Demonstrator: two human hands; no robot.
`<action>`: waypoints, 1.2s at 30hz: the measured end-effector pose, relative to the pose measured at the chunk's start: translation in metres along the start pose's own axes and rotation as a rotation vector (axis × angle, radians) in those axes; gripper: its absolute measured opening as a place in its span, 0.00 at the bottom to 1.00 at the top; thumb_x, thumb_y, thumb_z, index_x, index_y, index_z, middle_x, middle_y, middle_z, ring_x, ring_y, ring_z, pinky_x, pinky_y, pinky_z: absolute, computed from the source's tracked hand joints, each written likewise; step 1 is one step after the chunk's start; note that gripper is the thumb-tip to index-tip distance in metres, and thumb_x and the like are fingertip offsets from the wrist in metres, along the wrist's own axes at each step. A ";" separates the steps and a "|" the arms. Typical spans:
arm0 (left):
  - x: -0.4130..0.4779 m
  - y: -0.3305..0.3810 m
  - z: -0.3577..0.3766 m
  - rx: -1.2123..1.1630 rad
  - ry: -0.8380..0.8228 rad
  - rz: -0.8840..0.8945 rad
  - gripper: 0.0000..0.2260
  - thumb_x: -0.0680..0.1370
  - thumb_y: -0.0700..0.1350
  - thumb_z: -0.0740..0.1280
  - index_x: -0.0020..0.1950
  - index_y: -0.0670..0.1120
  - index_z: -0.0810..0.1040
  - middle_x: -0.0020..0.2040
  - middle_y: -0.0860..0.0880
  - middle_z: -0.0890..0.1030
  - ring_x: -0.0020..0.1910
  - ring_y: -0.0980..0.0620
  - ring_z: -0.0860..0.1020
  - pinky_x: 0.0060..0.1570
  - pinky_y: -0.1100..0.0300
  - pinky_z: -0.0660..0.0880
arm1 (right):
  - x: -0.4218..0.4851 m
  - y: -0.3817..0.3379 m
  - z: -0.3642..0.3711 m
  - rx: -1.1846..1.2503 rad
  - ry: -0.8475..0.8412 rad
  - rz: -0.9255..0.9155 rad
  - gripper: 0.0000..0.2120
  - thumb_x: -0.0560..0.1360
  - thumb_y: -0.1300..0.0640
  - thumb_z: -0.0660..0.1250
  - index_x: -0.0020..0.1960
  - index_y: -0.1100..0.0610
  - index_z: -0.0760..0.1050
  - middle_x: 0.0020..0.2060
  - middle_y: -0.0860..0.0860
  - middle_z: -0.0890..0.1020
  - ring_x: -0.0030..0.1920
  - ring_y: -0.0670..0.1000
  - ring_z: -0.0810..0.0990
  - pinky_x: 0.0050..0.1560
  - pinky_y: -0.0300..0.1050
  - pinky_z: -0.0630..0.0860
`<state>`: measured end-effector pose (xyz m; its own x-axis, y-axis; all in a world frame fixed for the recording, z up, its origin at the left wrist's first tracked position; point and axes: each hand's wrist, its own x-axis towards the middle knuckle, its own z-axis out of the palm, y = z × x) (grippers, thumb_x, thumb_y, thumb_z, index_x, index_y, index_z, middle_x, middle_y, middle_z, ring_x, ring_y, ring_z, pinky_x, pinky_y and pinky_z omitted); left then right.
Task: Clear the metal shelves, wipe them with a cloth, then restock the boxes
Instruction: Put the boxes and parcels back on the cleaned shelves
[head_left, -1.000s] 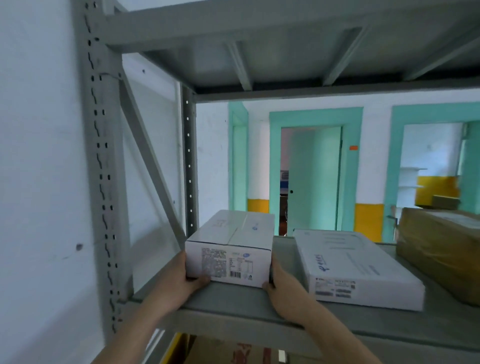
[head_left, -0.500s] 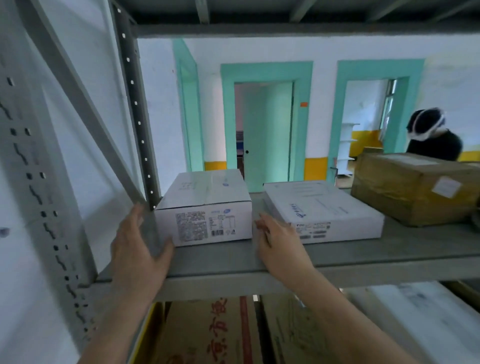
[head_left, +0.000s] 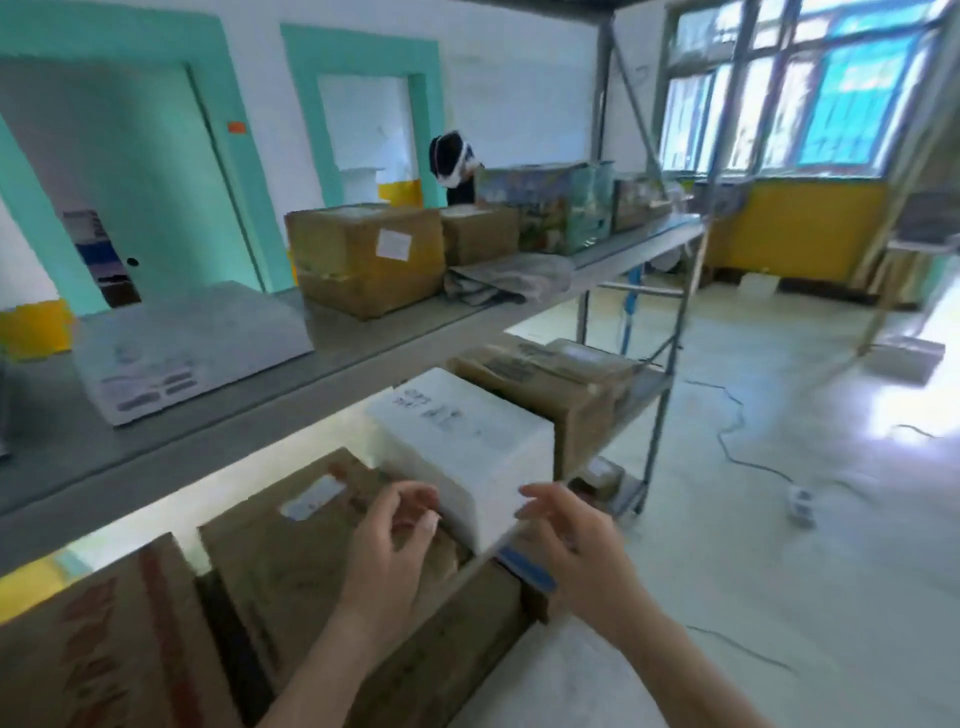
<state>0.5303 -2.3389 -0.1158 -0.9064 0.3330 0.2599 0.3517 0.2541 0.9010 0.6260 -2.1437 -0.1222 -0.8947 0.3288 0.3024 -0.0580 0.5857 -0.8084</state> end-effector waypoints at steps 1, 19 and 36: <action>-0.004 0.002 0.027 -0.023 -0.059 -0.052 0.11 0.81 0.39 0.68 0.49 0.56 0.81 0.47 0.57 0.83 0.49 0.55 0.81 0.53 0.55 0.79 | -0.018 0.021 -0.023 0.014 0.014 0.084 0.14 0.81 0.62 0.64 0.58 0.44 0.77 0.45 0.38 0.84 0.48 0.40 0.82 0.50 0.42 0.80; -0.172 0.110 0.483 -0.182 -1.318 0.061 0.07 0.79 0.33 0.67 0.52 0.44 0.81 0.47 0.45 0.86 0.45 0.43 0.84 0.45 0.58 0.77 | -0.332 0.181 -0.278 0.058 0.816 0.869 0.09 0.81 0.59 0.63 0.57 0.50 0.79 0.43 0.47 0.85 0.43 0.45 0.84 0.51 0.47 0.82; -0.271 0.059 0.643 0.062 -2.169 0.175 0.11 0.74 0.27 0.63 0.48 0.40 0.80 0.42 0.42 0.83 0.38 0.54 0.80 0.37 0.66 0.73 | -0.455 0.252 -0.233 0.048 1.285 1.618 0.11 0.79 0.57 0.67 0.55 0.41 0.75 0.49 0.41 0.80 0.51 0.43 0.80 0.61 0.51 0.78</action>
<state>0.9470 -1.8304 -0.3562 0.7155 0.5628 -0.4140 0.4239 0.1213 0.8976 1.1214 -1.9734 -0.3456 0.6140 0.6452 -0.4547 0.2647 -0.7110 -0.6514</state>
